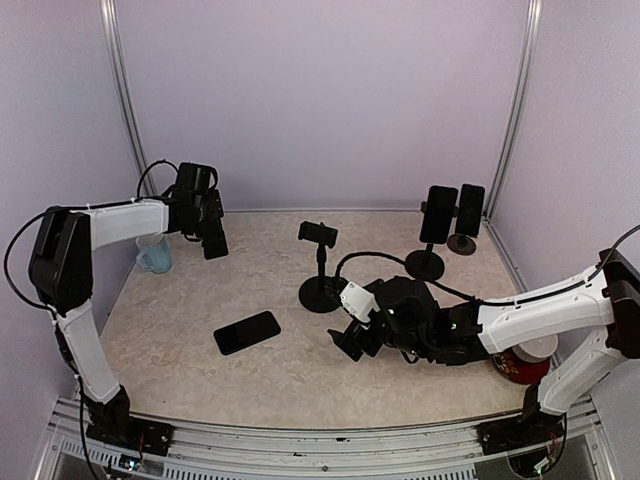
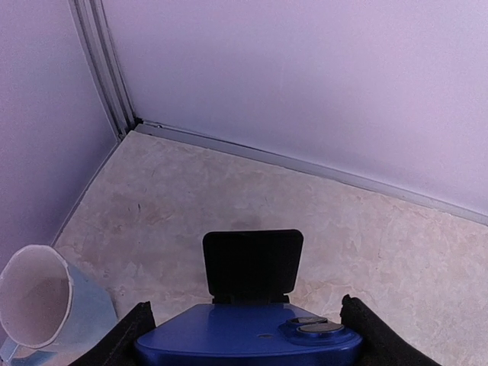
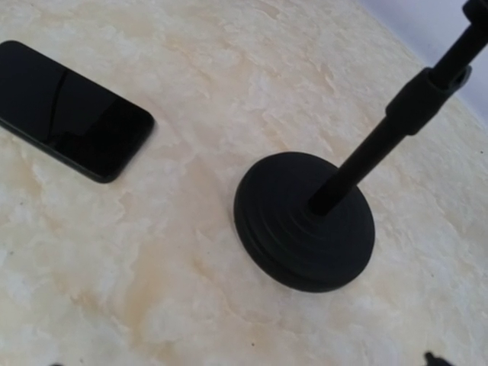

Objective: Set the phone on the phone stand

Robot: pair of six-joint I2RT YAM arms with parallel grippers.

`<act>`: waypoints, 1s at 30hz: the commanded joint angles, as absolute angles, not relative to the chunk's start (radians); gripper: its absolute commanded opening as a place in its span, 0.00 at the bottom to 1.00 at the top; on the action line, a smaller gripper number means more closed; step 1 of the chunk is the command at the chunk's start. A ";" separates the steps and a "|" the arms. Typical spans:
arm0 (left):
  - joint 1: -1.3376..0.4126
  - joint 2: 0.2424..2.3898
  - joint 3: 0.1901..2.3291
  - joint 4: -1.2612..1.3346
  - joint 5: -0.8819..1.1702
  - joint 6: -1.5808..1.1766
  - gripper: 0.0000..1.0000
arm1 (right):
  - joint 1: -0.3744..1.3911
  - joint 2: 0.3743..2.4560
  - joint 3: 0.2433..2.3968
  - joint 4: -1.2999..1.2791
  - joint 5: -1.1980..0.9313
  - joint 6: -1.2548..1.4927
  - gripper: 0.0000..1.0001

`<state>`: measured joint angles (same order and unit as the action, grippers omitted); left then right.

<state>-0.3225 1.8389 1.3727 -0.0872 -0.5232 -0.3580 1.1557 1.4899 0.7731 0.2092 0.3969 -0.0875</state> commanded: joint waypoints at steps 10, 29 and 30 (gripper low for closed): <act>-0.328 1.919 1.478 -0.055 -0.546 -0.320 0.30 | 1.143 1.482 0.767 0.235 0.393 -0.080 1.00; -0.325 1.972 1.495 -0.058 -0.527 -0.331 0.30 | 1.138 1.508 0.781 0.239 0.379 -0.084 1.00; -0.325 1.973 1.496 -0.058 -0.525 -0.333 0.30 | 1.138 1.508 0.782 0.238 0.379 -0.083 1.00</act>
